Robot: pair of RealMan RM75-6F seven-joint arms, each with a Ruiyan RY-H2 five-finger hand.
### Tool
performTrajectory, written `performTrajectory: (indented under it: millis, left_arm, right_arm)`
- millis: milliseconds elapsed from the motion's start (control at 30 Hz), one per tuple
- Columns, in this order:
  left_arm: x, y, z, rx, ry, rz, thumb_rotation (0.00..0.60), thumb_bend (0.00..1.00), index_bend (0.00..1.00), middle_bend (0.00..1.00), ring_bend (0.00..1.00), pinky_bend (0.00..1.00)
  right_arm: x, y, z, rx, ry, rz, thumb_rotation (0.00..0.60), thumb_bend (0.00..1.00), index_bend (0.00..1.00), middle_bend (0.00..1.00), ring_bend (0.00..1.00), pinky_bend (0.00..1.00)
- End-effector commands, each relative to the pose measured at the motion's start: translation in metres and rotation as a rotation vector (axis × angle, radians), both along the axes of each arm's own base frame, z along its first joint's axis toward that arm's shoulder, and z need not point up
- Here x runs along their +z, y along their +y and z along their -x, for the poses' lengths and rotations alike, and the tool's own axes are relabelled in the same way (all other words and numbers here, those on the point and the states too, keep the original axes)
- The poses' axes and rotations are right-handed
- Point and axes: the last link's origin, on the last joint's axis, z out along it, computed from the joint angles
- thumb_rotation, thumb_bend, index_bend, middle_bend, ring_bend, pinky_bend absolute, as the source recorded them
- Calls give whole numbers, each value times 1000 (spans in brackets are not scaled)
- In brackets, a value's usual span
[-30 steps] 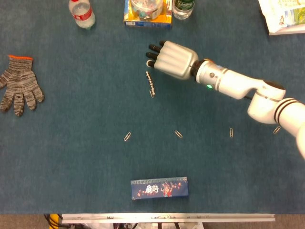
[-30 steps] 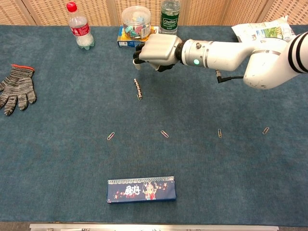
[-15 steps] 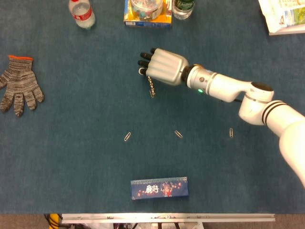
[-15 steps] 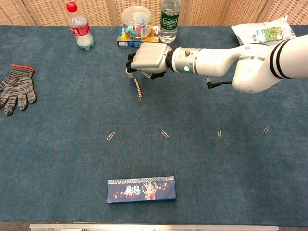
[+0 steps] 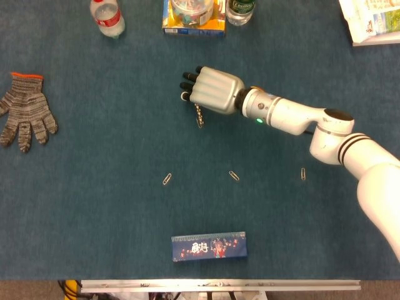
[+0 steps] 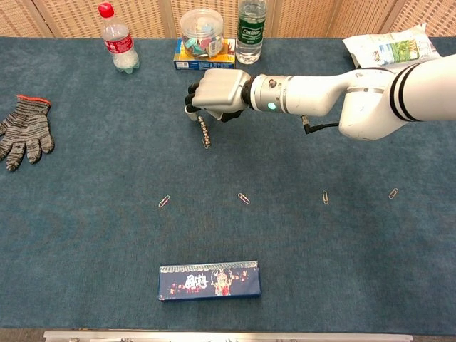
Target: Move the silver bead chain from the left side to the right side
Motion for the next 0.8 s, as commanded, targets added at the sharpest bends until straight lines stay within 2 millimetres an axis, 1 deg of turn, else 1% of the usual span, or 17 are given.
performTrajectory:
  millis: [33, 267, 433, 567, 633, 700, 800]
  left_arm:
    - [0, -1, 0, -1, -2, -2, 600, 220, 449, 133, 0, 0]
    - [1, -1, 0, -2, -8, -1, 600, 220, 449, 133, 0, 0]
    - [2, -2, -1, -7, -8, 0, 600, 220, 449, 133, 0, 0]
    - [1, -3, -1, -5, -8, 1, 600, 220, 449, 133, 0, 0]
    - [2, -3, -1, -7, -8, 1, 600, 220, 449, 133, 0, 0]
    - [1, -3, -1, -8, -8, 2, 600, 220, 449, 133, 0, 0]
    - [0, -3, -2, -9, -6, 5, 600, 220, 449, 133, 0, 0]
  right_arm:
    - [-1, 0, 1, -1, 9, 2, 600, 1000, 308, 226, 139, 325]
    - [-4, -1, 4, -5, 29, 8, 600, 1000, 308, 226, 139, 325]
    - [-1, -2, 7, -6, 34, 13, 600, 1000, 308, 234, 139, 325]
    - [5, -4, 10, -8, 20, 16, 600, 1000, 310, 288, 138, 325]
    - [10, -5, 12, -9, 9, 16, 600, 1000, 335, 330, 143, 325]
    - [14, -5, 13, -7, 3, 17, 600, 1000, 357, 350, 151, 325]
    - [17, -5, 14, -5, -7, 19, 600, 1000, 360, 353, 154, 325]
